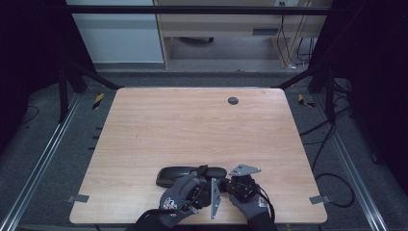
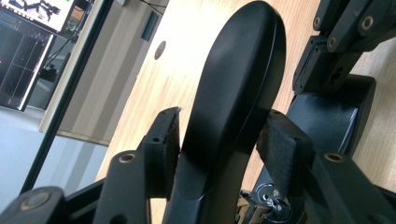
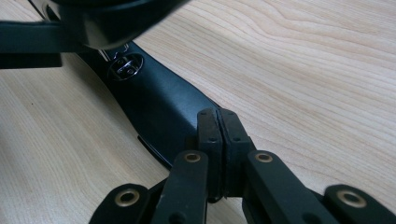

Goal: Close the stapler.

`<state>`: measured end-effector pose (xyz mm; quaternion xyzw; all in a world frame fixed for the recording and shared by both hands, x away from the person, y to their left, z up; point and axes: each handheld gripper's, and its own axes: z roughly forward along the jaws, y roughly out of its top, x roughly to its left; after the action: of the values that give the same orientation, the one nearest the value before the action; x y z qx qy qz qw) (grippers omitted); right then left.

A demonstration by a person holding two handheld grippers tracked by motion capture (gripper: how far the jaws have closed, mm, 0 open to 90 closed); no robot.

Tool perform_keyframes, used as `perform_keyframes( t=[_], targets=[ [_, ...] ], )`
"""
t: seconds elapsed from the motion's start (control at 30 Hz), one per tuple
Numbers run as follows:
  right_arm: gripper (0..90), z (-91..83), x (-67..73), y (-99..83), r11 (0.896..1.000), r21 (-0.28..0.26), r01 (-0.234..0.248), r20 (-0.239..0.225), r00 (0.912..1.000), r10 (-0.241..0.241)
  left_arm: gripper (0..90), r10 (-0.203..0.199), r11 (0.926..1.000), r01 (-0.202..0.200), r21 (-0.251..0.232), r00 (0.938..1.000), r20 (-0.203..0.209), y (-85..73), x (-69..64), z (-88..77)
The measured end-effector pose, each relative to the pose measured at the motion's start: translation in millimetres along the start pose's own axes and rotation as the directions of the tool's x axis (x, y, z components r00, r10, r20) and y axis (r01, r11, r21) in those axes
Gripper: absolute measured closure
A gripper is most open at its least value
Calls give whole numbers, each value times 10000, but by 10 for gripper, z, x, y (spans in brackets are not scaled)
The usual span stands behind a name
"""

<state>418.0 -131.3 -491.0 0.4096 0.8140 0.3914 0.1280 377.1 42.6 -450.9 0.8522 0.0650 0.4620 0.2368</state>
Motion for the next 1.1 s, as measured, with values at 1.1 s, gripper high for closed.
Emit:
perform_keyframes(
  t=[1.1],
  targets=[
    [857,-190,-136,44,9955,-813,-494,252,9983,516,392,-2449,9656,2515,-654,9650,942,-215,464,-294]
  ],
)
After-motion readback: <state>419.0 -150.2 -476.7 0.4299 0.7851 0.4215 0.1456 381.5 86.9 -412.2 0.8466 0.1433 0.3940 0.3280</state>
